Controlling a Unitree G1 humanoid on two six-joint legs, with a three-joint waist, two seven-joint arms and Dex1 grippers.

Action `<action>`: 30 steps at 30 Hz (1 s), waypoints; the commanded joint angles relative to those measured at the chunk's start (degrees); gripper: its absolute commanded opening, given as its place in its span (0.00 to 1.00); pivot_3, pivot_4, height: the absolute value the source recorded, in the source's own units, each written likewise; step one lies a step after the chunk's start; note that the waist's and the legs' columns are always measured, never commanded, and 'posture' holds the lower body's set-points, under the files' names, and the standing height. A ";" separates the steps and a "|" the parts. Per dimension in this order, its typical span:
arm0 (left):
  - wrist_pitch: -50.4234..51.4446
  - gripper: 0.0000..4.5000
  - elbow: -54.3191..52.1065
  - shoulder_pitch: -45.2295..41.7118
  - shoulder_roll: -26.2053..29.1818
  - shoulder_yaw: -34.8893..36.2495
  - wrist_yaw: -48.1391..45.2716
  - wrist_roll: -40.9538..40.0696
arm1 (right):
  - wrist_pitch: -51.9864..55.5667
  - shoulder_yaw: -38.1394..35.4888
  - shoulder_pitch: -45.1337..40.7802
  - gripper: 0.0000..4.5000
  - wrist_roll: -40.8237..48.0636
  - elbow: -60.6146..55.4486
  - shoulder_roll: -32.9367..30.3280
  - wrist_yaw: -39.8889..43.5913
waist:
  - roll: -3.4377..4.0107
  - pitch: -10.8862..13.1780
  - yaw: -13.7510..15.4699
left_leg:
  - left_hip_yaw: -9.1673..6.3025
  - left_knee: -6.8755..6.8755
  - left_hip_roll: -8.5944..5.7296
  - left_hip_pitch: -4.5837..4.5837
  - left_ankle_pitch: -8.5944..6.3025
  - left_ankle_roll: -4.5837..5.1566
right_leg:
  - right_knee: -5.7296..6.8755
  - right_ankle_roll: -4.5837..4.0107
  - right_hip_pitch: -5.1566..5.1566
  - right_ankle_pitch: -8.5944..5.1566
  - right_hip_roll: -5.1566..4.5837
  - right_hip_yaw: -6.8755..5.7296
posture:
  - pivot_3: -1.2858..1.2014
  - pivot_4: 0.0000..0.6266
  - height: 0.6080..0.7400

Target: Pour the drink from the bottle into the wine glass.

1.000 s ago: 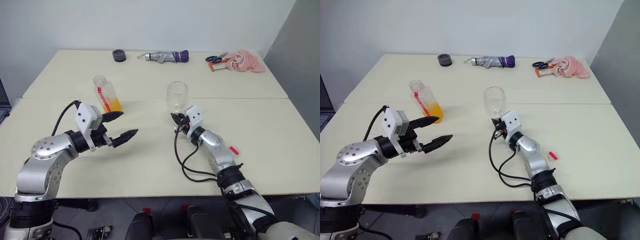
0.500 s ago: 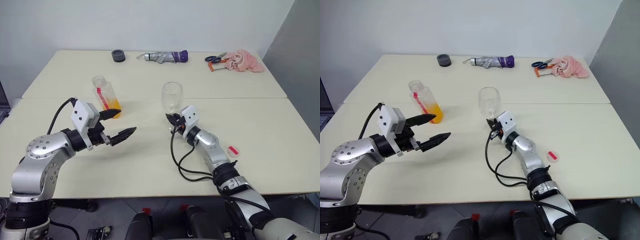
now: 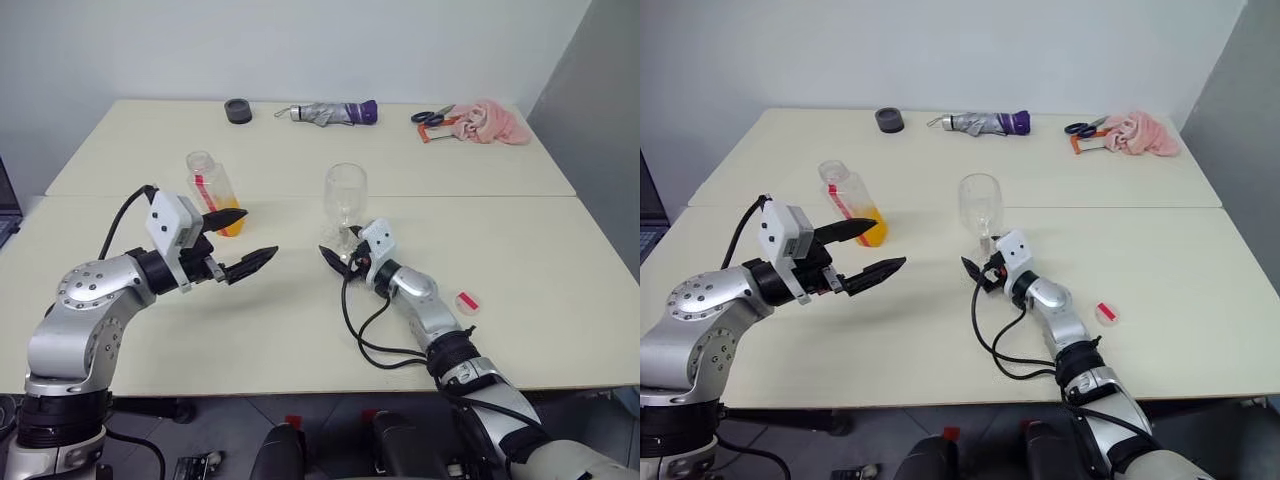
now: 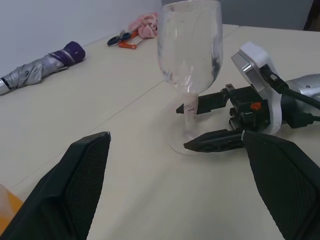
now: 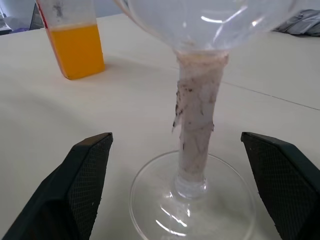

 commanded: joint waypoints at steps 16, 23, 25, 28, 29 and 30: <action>-6.23 1.00 0.91 7.08 -7.10 1.91 12.04 5.10 | 15.86 1.13 18.68 0.99 4.65 -36.97 -12.92 10.92 | 0.08 0.04 0.47 | -0.06 0.03 -0.01 -0.06 0.00 0.00 | -0.03 0.03 0.00 -0.01 -0.08 -0.01 | 0.52 0.24 1.00; -12.39 1.00 4.13 11.06 -13.78 1.07 22.14 13.01 | 20.99 0.73 26.15 0.99 7.74 -54.87 -17.74 12.49 | 0.07 0.04 0.60 | -0.08 0.04 -0.01 -0.07 0.00 0.00 | -0.05 0.03 0.00 -0.01 -0.06 -0.02 | 0.52 0.24 1.00; -13.48 1.00 5.61 10.25 -16.33 2.10 26.75 14.70 | 21.86 0.69 27.29 0.99 8.52 -58.54 -19.05 13.11 | 0.06 0.04 0.87 | -0.09 0.06 -0.02 -0.07 0.00 0.00 | -0.05 0.04 0.02 -0.01 -0.06 -0.03 | 0.52 0.24 1.00; -14.55 1.00 8.21 8.58 -17.60 2.37 29.48 16.23 | 24.74 1.25 29.03 0.99 11.16 -64.93 -21.51 14.72 | 0.03 0.02 1.32 | -0.10 0.09 -0.07 -0.08 0.00 0.00 | -0.06 0.06 0.04 -0.01 -0.06 -0.04 | 0.52 0.24 1.00; -14.81 1.00 8.90 7.97 -17.10 1.99 28.75 16.29 | 25.36 1.52 29.37 0.99 11.52 -66.40 -22.18 14.95 | -0.01 0.00 1.46 | -0.11 0.09 -0.09 -0.08 0.00 0.00 | -0.06 0.06 0.04 -0.01 -0.06 -0.06 | 0.52 0.24 1.00; -15.00 1.00 9.53 7.33 -16.63 1.78 27.97 16.05 | 25.78 1.76 29.52 0.99 11.65 -67.41 -22.69 14.98 | -0.01 0.00 1.49 | -0.11 0.09 -0.10 -0.08 0.00 0.00 | -0.07 0.06 0.04 -0.01 -0.04 -0.07 | 0.52 0.24 1.00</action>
